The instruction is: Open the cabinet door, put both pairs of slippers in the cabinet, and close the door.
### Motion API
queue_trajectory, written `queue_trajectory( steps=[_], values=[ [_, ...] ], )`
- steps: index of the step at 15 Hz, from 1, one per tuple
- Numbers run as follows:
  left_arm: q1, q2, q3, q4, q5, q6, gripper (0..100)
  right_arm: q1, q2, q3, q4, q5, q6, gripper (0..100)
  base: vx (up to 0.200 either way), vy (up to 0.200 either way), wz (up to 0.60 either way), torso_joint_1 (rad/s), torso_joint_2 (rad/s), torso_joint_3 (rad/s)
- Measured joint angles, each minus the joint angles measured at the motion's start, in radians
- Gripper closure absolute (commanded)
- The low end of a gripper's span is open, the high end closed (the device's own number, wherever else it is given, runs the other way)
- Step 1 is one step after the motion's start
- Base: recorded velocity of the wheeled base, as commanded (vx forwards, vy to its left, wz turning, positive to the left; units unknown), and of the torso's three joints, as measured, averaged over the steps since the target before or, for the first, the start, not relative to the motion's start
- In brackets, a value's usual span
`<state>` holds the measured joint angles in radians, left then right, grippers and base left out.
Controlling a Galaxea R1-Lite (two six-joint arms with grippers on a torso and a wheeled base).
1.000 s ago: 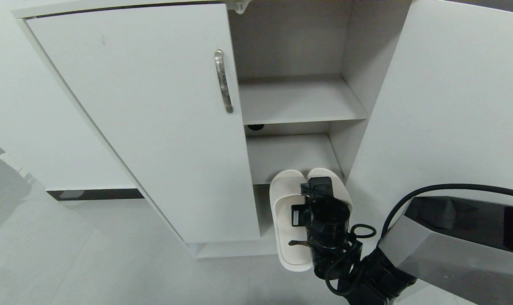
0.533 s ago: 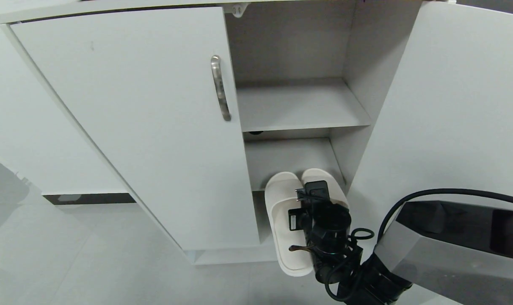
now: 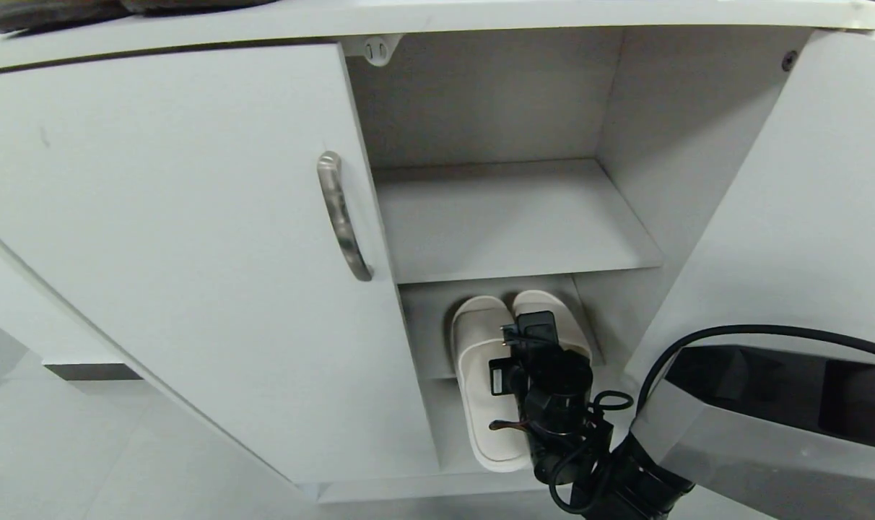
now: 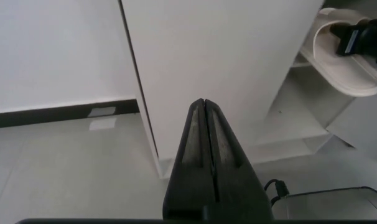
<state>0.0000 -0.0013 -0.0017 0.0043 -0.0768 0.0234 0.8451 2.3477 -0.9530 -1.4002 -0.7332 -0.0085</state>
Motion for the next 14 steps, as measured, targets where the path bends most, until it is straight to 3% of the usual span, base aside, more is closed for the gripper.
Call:
queue_trajectory(
  steps=[6, 14],
  values=[
    [0.0, 0.0, 0.0, 0.0, 0.0, 0.004, 100, -0.002, 0.027, -0.035, 0.008, 0.0, -0.001, 100, 0.0, 0.0, 0.0, 0.0, 0.0, 0.0],
    [0.0, 0.0, 0.0, 0.0, 0.005, 0.004, 100, -0.08, 0.103, -0.3, 0.165, 0.014, -0.005, 100, 0.0, 0.0, 0.0, 0.0, 0.0, 0.0]
  ],
)
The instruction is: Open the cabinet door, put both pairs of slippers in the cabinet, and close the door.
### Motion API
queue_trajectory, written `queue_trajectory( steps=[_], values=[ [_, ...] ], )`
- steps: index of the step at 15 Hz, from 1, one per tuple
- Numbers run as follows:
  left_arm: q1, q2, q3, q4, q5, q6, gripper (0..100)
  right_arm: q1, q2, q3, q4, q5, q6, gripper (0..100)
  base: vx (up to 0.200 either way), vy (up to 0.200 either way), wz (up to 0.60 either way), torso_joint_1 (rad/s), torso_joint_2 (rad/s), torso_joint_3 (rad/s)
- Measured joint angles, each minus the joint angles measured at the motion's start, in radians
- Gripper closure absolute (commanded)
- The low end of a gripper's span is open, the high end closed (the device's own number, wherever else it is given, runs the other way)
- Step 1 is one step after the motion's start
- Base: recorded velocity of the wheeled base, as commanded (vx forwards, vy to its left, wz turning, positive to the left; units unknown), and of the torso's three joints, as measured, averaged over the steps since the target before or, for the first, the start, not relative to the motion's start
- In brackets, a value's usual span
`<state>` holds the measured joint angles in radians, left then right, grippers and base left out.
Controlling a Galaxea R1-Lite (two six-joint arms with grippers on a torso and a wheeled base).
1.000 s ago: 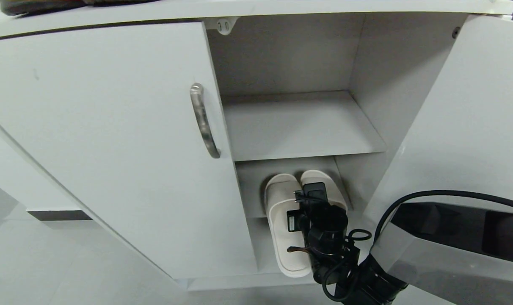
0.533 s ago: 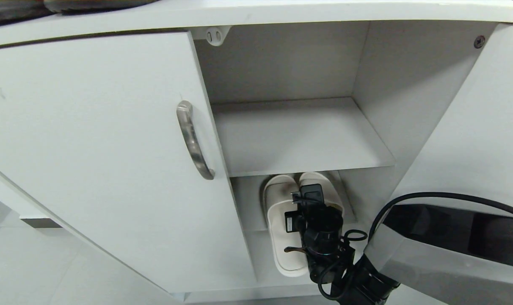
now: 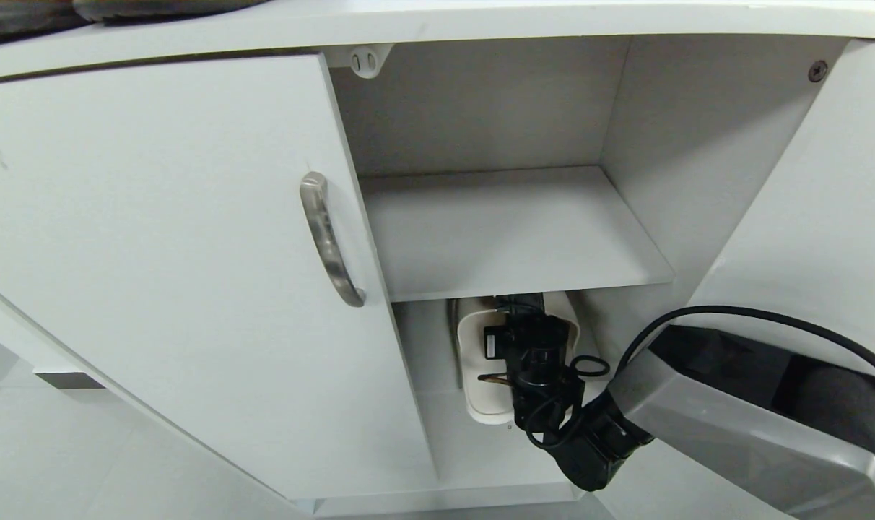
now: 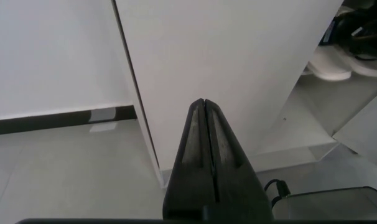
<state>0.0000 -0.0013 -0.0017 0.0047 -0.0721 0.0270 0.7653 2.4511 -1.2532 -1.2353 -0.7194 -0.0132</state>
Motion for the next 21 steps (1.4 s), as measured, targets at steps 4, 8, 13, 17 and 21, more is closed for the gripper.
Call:
queue_trajectory(
  steps=[4, 8, 13, 17, 21],
  values=[
    [0.0, 0.0, 0.0, 0.0, 0.0, -0.001, 100, -0.019, 0.045, -0.09, 0.044, 0.002, -0.002, 100, 0.0, 0.0, 0.0, 0.0, 0.0, 0.0],
    [0.0, 0.0, 0.0, 0.0, 0.0, -0.001, 100, -0.022, 0.067, -0.122, 0.067, 0.002, -0.002, 0, 0.0, 0.0, 0.0, 0.0, 0.0, 0.0],
    [0.0, 0.0, 0.0, 0.0, 0.0, -0.006, 100, -0.015, 0.044, -0.023, 0.023, 0.019, 0.002, 0, 0.0, 0.0, 0.0, 0.0, 0.0, 0.0],
    [0.0, 0.0, 0.0, 0.0, 0.0, -0.007, 100, 0.029, -0.072, 0.218, -0.056, 0.049, 0.016, 0, -0.05, 0.0, 0.0, 0.002, 0.0, 0.001],
    [0.0, 0.0, 0.0, -0.001, 0.0, -0.017, 100, 0.099, -0.221, 0.493, -0.12, 0.143, 0.086, 0, -0.2, 0.0, 0.0, 0.001, 0.0, 0.002]
  ],
)
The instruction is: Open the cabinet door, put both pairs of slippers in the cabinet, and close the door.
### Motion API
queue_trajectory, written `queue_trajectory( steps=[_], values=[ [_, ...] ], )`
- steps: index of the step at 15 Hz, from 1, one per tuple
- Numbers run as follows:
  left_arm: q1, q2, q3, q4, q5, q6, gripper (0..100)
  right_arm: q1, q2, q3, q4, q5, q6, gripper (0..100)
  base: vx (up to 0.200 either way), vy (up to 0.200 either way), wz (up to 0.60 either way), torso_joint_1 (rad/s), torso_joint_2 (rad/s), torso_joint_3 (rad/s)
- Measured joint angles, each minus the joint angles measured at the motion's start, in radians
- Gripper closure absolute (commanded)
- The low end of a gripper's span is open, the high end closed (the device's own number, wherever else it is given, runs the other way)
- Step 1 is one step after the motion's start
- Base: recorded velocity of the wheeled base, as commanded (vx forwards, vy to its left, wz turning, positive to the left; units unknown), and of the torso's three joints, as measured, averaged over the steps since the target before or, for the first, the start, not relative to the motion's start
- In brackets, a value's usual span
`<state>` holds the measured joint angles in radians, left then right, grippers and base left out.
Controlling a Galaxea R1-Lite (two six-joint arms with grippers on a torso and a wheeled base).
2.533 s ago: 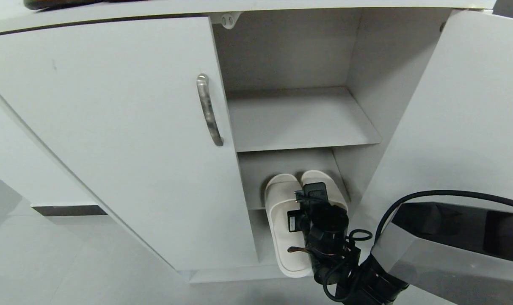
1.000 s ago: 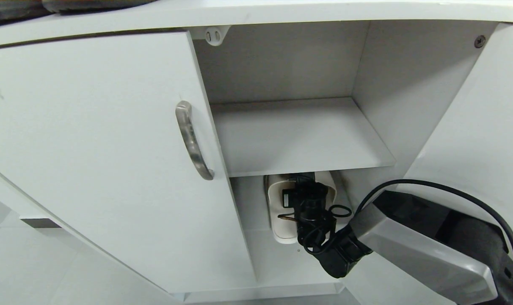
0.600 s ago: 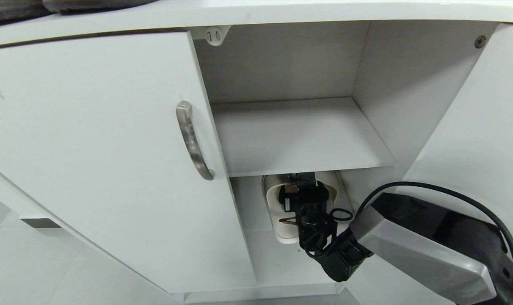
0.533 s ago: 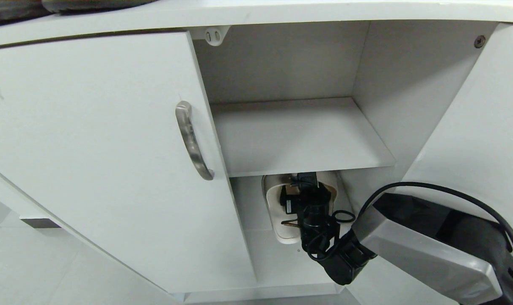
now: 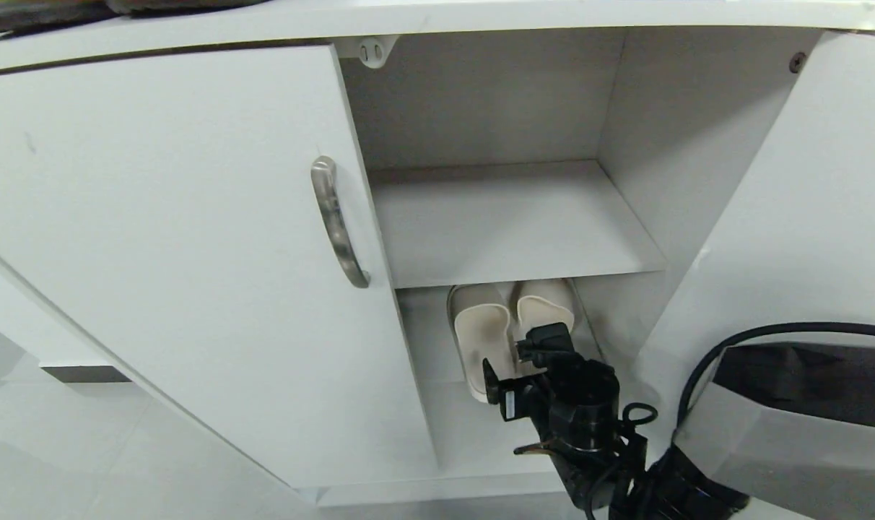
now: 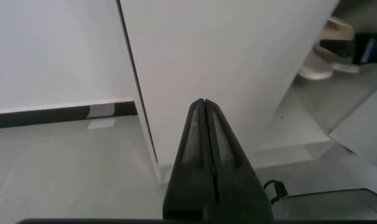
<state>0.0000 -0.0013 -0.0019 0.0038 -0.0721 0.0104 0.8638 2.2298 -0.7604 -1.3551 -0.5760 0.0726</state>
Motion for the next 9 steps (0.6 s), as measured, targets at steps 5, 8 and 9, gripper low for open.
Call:
queue_trajectory(
  steps=[5, 8, 9],
  values=[
    [0.0, 0.0, 0.0, 0.001, -0.001, 0.0, 100, 0.065, -0.178, 0.239, -0.008, 0.118, 0.093, 100, -0.2, 0.0, 0.0, 0.004, 0.0, 0.005],
    [0.0, 0.0, 0.0, 0.001, -0.001, 0.0, 100, 0.074, -0.213, 0.267, -0.008, 0.122, 0.095, 100, -0.133, 0.0, 0.0, 0.006, 0.0, 0.0],
    [0.0, 0.0, 0.0, 0.0, -0.001, 0.002, 100, 0.076, -0.222, 0.274, -0.008, 0.13, 0.095, 100, 0.0, 0.0, 0.0, 0.0, 0.0, 0.0]
  ],
)
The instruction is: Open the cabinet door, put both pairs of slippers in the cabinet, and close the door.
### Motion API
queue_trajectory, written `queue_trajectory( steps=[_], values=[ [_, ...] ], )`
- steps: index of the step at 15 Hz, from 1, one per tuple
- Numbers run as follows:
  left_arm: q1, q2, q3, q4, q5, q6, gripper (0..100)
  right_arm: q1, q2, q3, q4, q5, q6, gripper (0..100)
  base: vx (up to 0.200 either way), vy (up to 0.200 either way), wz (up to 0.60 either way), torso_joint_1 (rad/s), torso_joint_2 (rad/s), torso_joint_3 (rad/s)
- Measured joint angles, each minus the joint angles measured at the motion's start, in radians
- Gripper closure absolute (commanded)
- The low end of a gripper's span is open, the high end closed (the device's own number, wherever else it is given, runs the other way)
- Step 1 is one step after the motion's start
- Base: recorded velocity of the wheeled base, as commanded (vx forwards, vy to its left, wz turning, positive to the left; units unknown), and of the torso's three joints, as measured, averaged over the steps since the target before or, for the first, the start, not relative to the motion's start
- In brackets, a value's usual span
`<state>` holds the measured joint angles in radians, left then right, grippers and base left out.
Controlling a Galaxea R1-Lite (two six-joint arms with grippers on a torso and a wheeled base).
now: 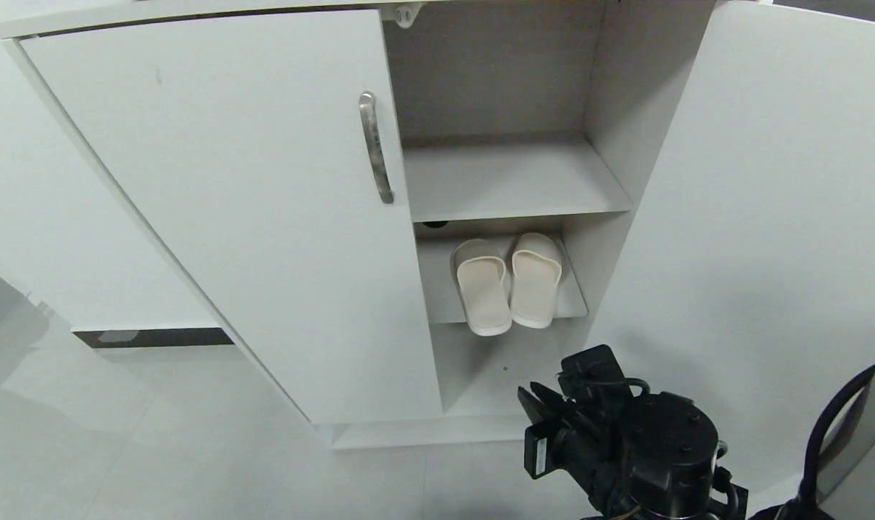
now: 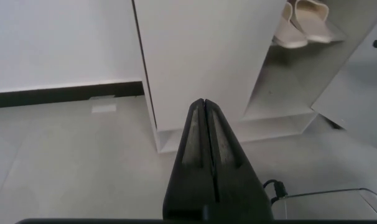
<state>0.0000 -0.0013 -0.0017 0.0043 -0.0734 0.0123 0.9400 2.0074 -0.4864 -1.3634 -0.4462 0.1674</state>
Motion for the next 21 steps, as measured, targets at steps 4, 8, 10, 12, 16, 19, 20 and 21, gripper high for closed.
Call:
queue_trajectory(
  steps=[4, 8, 10, 12, 16, 19, 20, 21],
  values=[
    [0.0, 0.0, 0.0, 0.0, 0.0, 0.0, 100, 0.003, -0.033, 0.029, 0.003, 0.015, 0.03, 100, 0.0, 0.0, 0.0, 0.0, 0.0, 0.0],
    [0.0, 0.0, 0.0, 0.0, 0.0, -0.001, 100, 0.009, -0.041, 0.039, 0.002, 0.018, 0.04, 100, 0.0, 0.0, 0.0, 0.002, 0.0, 0.074],
    [0.0, 0.0, 0.0, 0.0, 0.0, -0.001, 100, 0.013, -0.043, 0.048, 0.002, 0.018, 0.041, 100, 0.0, 0.0, 0.0, -0.002, 0.0, 0.2],
    [0.0, 0.0, 0.0, 0.0, 0.0, -0.001, 100, 0.014, -0.043, 0.055, 0.002, 0.018, 0.041, 100, 0.0, 0.0, 0.0, 0.002, 0.0, 0.198],
    [0.0, 0.0, 0.0, 0.0, 0.0, -0.001, 100, 0.016, -0.044, 0.063, 0.001, 0.02, 0.041, 100, 0.0, 0.0, 0.0, -0.001, 0.0, 0.203],
    [0.0, 0.0, 0.0, 0.0, 0.0, 0.001, 100, 0.016, -0.044, 0.066, 0.001, 0.021, 0.054, 100, 0.0, 0.0, 0.0, 0.002, 0.0, 0.203],
    [0.0, 0.0, 0.0, 0.0, 0.0, 0.003, 100, 0.017, -0.044, 0.066, 0.001, 0.021, 0.058, 100, 0.0, 0.0, 0.0, -0.002, 0.0, 0.183],
    [0.0, 0.0, 0.0, 0.0, 0.0, 0.005, 100, 0.017, -0.044, 0.066, 0.001, 0.021, 0.061, 100, 0.0, 0.0, 0.0, -0.002, 0.0, 0.1]
  ],
)
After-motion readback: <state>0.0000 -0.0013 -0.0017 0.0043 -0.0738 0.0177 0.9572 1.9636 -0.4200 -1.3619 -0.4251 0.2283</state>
